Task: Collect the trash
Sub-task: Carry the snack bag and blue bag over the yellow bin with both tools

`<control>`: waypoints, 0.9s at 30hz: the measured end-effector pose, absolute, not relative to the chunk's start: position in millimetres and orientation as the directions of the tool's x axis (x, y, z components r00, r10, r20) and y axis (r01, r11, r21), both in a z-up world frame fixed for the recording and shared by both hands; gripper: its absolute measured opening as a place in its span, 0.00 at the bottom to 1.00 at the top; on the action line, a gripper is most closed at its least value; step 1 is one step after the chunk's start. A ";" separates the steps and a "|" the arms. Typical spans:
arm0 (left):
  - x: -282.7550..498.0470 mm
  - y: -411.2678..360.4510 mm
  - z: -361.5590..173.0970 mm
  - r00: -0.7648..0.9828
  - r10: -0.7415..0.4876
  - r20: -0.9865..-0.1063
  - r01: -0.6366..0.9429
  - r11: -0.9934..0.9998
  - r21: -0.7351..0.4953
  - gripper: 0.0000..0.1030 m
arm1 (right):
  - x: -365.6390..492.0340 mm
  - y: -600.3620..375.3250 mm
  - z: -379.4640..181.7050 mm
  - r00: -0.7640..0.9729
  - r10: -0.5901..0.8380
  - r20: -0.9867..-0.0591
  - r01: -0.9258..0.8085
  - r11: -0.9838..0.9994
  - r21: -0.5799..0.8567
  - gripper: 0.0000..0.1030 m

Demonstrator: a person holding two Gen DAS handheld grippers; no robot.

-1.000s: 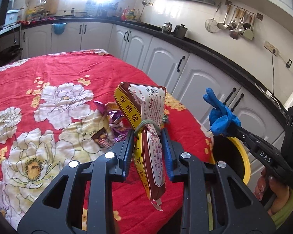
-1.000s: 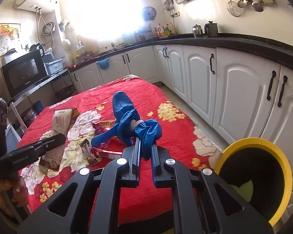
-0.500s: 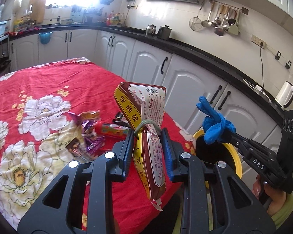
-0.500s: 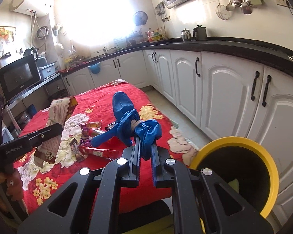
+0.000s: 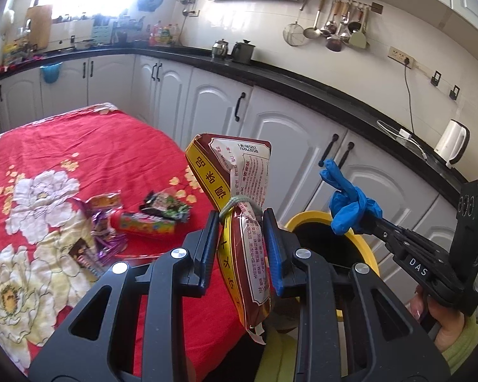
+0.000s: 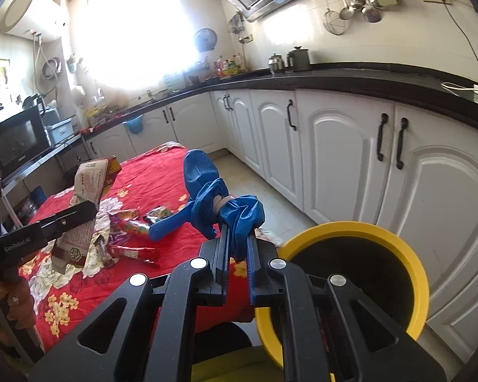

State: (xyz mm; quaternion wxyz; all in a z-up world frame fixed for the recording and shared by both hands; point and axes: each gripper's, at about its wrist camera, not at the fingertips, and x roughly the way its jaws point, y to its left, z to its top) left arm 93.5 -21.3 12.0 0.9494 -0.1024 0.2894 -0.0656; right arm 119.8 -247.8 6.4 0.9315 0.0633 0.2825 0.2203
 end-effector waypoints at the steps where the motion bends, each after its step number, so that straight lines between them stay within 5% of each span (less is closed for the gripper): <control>1: 94.6 -24.3 12.8 0.823 -0.188 -0.536 0.070 0.970 -0.232 0.21 | 120.2 -252.1 6.1 0.746 0.441 -0.498 -0.368 0.897 0.243 0.09; 27: 136.4 -122.6 0.7 0.765 -0.333 -0.552 0.248 0.942 -0.224 0.21 | 120.7 -346.8 -26.8 0.794 0.279 -0.540 -0.145 0.950 0.278 0.09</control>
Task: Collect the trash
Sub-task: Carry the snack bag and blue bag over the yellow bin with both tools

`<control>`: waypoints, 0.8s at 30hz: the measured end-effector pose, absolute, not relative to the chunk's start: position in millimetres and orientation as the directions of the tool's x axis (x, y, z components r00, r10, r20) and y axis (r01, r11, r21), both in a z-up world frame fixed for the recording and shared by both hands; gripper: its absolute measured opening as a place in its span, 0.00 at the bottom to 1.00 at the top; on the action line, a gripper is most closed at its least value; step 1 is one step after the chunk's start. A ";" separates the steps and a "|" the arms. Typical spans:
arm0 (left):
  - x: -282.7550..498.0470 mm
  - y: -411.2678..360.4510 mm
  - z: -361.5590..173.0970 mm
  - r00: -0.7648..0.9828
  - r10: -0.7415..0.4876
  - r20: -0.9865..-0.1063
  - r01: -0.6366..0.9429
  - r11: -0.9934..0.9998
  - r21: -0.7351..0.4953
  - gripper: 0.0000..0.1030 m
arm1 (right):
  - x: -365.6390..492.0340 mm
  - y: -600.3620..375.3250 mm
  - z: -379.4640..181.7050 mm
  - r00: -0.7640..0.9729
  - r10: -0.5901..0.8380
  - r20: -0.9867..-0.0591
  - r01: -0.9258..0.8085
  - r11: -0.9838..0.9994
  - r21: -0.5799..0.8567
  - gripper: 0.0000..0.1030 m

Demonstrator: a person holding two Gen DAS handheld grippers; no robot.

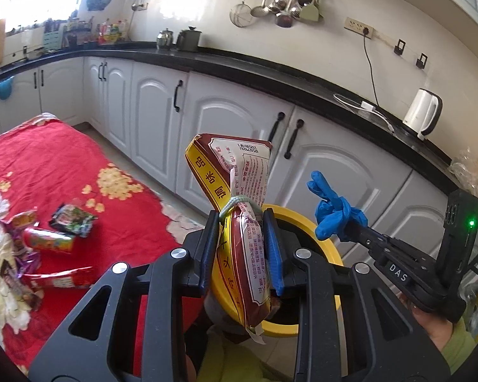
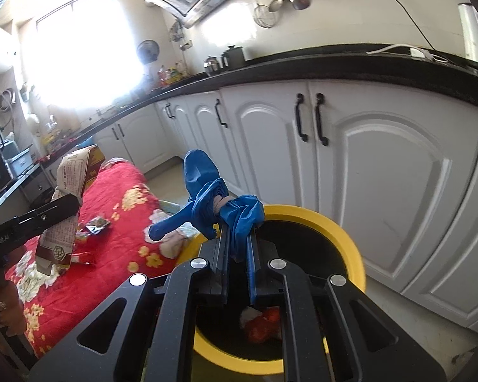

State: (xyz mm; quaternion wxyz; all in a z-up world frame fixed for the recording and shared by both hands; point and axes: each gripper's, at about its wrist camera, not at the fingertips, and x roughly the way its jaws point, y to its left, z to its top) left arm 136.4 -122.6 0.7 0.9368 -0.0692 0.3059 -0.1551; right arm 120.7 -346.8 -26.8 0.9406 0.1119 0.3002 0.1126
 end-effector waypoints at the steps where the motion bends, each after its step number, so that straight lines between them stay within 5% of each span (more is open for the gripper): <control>1: 138.4 -127.2 -1.0 0.761 -0.337 -0.555 0.254 0.941 -0.222 0.21 | 121.0 -349.6 -28.7 0.794 0.275 -0.542 -0.138 0.950 0.279 0.09; 24: 173.5 -173.6 -46.3 0.676 -0.376 -0.634 0.308 0.925 -0.221 0.21 | 123.7 -367.4 -83.8 0.710 0.243 -0.661 -0.068 0.958 0.279 0.09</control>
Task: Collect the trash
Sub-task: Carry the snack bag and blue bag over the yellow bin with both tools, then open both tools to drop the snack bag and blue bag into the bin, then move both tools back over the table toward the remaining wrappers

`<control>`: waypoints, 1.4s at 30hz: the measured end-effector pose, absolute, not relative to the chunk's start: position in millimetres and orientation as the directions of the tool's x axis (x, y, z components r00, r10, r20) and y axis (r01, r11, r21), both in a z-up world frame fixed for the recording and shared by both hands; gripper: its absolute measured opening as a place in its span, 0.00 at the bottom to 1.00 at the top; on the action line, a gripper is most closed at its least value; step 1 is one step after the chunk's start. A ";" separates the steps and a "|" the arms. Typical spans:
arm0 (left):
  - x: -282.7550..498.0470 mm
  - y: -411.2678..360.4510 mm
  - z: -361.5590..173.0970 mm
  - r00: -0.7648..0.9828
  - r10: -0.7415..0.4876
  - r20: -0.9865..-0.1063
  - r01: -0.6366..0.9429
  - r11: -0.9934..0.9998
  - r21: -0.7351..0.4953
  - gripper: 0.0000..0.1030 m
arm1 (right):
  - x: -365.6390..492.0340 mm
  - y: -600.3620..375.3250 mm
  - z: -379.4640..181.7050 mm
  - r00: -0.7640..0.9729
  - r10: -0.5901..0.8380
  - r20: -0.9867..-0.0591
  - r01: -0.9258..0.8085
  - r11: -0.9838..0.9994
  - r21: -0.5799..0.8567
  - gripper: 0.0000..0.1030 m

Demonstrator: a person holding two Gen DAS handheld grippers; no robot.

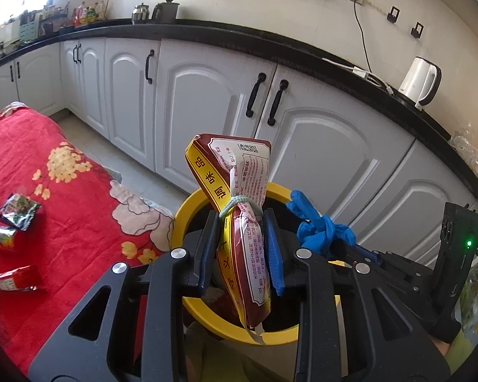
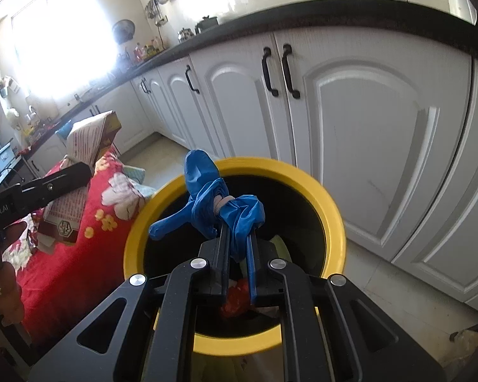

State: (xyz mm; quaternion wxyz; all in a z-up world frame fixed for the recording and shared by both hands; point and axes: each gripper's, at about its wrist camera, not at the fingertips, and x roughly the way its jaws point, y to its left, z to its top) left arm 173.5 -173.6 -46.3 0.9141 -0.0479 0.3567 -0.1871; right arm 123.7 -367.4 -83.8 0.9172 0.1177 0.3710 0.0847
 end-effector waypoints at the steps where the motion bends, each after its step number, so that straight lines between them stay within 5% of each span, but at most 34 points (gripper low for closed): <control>1: 174.9 -174.9 -48.4 0.672 -0.377 -0.638 0.308 0.925 -0.222 0.21 | 124.3 -367.4 -85.9 0.705 0.242 -0.666 -0.067 0.959 0.276 0.09; 14: 190.9 -182.5 -69.2 0.626 -0.395 -0.673 0.318 0.917 -0.242 0.22 | 129.4 -369.5 -105.7 0.661 0.239 -0.711 -0.041 0.958 0.284 0.12; 16: 192.9 -182.5 -71.0 0.623 -0.396 -0.675 0.317 0.916 -0.245 0.22 | 128.5 -371.0 -105.8 0.664 0.234 -0.710 -0.030 0.958 0.287 0.22; 17: 193.5 -182.1 -71.6 0.623 -0.394 -0.675 0.314 0.917 -0.245 0.25 | 127.8 -372.0 -105.2 0.668 0.231 -0.707 -0.024 0.957 0.289 0.25; 19: 194.8 -180.4 -72.4 0.625 -0.390 -0.677 0.304 0.920 -0.249 0.53 | 126.3 -374.6 -104.4 0.677 0.221 -0.702 -0.010 0.957 0.291 0.38; 23: 195.2 -172.7 -72.5 0.627 -0.373 -0.684 0.276 0.927 -0.253 0.60 | 124.7 -380.0 -100.6 0.695 0.206 -0.689 0.011 0.955 0.296 0.47; 29: 189.4 -158.9 -68.4 0.647 -0.353 -0.677 0.245 0.936 -0.253 0.87 | 123.0 -380.4 -93.8 0.712 0.201 -0.673 0.011 0.955 0.297 0.58; 42: 164.9 -125.3 -41.2 0.721 -0.288 -0.630 0.186 0.957 -0.224 0.89 | 115.3 -357.0 -63.1 0.758 0.224 -0.613 -0.057 0.958 0.280 0.69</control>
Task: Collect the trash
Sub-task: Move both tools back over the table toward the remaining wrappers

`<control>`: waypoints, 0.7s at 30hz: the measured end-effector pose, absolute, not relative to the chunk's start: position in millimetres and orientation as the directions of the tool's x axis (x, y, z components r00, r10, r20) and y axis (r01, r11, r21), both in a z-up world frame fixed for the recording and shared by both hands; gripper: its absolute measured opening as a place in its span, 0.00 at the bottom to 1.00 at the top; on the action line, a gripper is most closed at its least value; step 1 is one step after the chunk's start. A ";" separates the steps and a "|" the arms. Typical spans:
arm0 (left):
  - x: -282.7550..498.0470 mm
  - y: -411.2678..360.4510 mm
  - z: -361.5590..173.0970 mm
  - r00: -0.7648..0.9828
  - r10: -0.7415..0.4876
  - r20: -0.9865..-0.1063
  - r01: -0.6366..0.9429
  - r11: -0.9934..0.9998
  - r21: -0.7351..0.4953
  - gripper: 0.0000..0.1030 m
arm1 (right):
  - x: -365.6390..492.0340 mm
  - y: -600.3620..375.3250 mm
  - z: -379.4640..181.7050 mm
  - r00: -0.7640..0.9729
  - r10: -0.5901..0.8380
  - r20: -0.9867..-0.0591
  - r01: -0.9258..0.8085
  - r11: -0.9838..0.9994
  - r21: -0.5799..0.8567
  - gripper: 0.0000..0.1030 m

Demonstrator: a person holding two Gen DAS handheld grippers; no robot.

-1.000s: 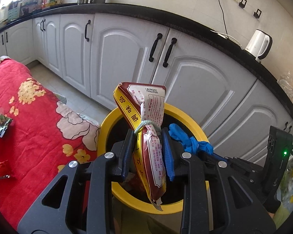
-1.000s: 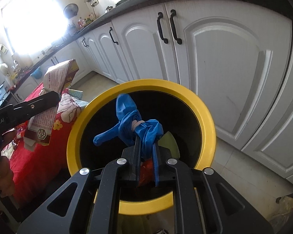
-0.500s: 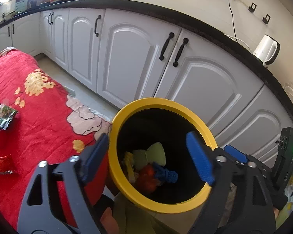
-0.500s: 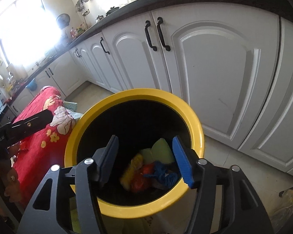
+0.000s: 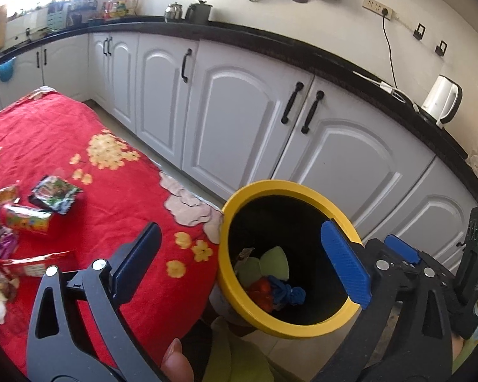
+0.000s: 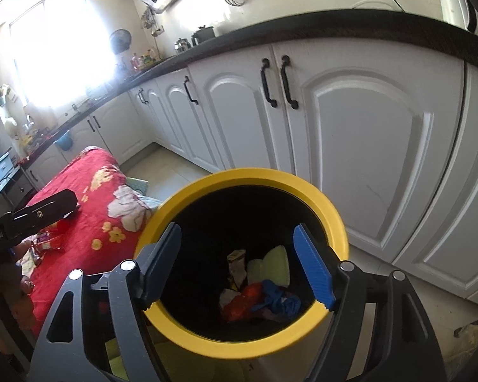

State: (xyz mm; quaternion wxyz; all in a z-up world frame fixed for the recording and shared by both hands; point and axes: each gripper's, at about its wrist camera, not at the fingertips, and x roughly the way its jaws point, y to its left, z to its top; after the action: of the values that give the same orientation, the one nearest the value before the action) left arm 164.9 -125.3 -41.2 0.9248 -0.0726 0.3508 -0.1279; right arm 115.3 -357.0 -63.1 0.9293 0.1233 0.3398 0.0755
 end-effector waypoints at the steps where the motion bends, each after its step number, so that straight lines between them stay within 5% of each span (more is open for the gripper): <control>1: 162.7 -122.0 -38.8 0.726 -0.283 -0.627 0.181 0.958 -0.223 0.89 | 114.9 -354.0 -60.1 0.761 0.227 -0.608 -0.065 0.959 0.277 0.70; 21: 131.3 -50.0 -8.4 0.817 -0.175 -0.549 0.057 0.973 -0.226 0.89 | 104.7 -294.4 -25.1 0.772 0.310 -0.555 -0.217 0.949 0.228 0.76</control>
State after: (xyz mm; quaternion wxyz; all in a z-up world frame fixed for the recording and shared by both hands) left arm 131.3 -50.0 -8.4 0.9480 -0.0999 0.2959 -0.0610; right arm 104.7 -294.4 -25.1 0.9384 0.0757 0.3068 0.1402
